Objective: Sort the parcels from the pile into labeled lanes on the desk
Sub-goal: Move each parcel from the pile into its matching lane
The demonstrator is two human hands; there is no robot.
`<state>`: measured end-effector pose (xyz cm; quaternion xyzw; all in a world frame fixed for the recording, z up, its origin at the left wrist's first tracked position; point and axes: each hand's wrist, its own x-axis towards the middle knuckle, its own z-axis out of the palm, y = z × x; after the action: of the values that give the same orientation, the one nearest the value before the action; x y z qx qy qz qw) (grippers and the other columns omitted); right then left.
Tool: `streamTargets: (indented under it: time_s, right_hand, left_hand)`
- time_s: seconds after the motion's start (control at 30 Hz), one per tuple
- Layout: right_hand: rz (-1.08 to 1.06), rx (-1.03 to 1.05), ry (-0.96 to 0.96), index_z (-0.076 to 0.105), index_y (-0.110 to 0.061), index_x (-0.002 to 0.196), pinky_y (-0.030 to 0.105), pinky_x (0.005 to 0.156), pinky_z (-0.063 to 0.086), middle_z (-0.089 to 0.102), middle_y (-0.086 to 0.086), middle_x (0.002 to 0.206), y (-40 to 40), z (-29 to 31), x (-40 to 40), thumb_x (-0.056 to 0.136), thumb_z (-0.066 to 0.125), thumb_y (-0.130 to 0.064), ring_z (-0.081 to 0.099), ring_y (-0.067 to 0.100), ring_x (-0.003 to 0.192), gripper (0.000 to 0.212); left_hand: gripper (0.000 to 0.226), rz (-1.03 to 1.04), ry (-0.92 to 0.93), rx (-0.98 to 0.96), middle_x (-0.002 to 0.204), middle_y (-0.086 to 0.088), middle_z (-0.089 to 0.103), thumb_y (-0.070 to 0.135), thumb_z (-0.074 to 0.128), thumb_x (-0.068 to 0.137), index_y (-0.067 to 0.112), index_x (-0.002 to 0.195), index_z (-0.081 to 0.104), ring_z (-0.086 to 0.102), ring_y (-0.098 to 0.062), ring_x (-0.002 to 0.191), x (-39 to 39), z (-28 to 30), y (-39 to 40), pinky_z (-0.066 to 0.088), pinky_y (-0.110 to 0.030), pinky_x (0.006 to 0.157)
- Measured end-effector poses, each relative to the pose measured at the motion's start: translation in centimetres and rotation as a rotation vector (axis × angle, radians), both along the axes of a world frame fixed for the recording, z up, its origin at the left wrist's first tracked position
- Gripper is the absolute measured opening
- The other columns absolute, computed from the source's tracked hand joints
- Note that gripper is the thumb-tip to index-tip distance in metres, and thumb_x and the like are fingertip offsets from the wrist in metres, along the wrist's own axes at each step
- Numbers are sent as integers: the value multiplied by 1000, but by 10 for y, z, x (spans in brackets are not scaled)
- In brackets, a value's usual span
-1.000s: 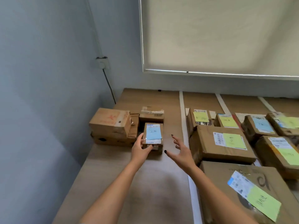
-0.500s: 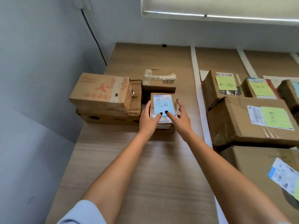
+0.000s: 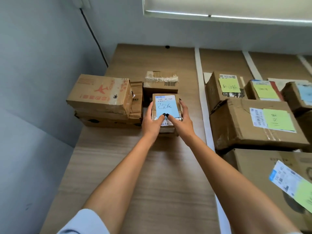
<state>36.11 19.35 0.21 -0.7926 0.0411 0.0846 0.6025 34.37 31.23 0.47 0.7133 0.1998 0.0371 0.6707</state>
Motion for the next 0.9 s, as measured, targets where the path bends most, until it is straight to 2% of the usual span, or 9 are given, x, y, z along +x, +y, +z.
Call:
streamTargets:
  time_s: [0.07,0.17,0.23,0.3,0.43,0.57,0.73,0.83,0.9]
  right_hand:
    - [11,15,-21,22,-45,139,38,84,55,56,0,129,-8,13,-9,83,68,-26,61,16,103,75]
    - [-7,20,-63,21,-37,143,15,76,50,51,-6,128,-30,33,-23,81,70,-27,57,1,99,80]
    - [-31,41,-73,18,-29,147,17,86,47,48,-5,134,-53,50,-33,81,71,-26,54,1,106,85]
    - [-33,66,-72,16,-25,147,23,89,47,49,1,137,-83,69,-43,80,72,-26,54,6,107,87]
    - [-45,51,-171,24,-21,145,19,78,47,49,1,135,-163,108,-62,80,72,-24,54,8,105,81]
    - [-40,45,-239,25,-19,144,15,74,49,50,5,137,-264,144,-83,80,72,-22,55,12,109,79]
    - [-35,-30,-282,22,-19,146,31,88,50,43,8,142,-379,179,-102,80,72,-23,49,21,121,82]
    - [-46,-39,-306,23,-19,145,30,83,53,46,8,139,-428,192,-110,81,71,-22,53,16,112,80]
    - [-62,-18,-293,23,-19,146,33,85,55,46,8,139,-452,195,-113,81,71,-22,55,16,111,81]
  left_hand:
    - [65,7,-25,12,139,-2,46,4,60,86,22,143,34,47,-12,121,-8,13,-8,50,-17,88]
    - [65,2,-73,61,132,1,48,3,60,86,20,142,34,44,-7,114,-23,38,-29,41,3,75]
    - [66,-25,-110,81,137,2,46,4,61,86,20,143,33,44,-12,122,-33,55,-50,44,-14,95]
    - [66,-42,-130,75,141,-2,45,6,61,86,22,143,32,44,-16,127,-43,73,-79,44,-35,103]
    - [66,-66,-223,64,144,0,42,10,61,87,30,143,31,45,-12,122,-63,110,-159,50,-29,93]
    - [67,-72,-300,78,145,-1,41,13,61,88,30,144,28,43,-17,128,-82,142,-259,48,-37,98]
    - [67,-62,-338,33,145,-1,39,14,61,89,31,144,27,44,-18,126,-106,170,-373,53,-24,82]
    - [67,-79,-335,-27,145,-3,39,12,60,89,32,144,27,46,-22,126,-114,183,-423,54,-31,86]
    - [67,-94,-338,-37,145,-2,39,12,60,89,32,144,27,45,-21,127,-115,187,-448,53,-26,83]
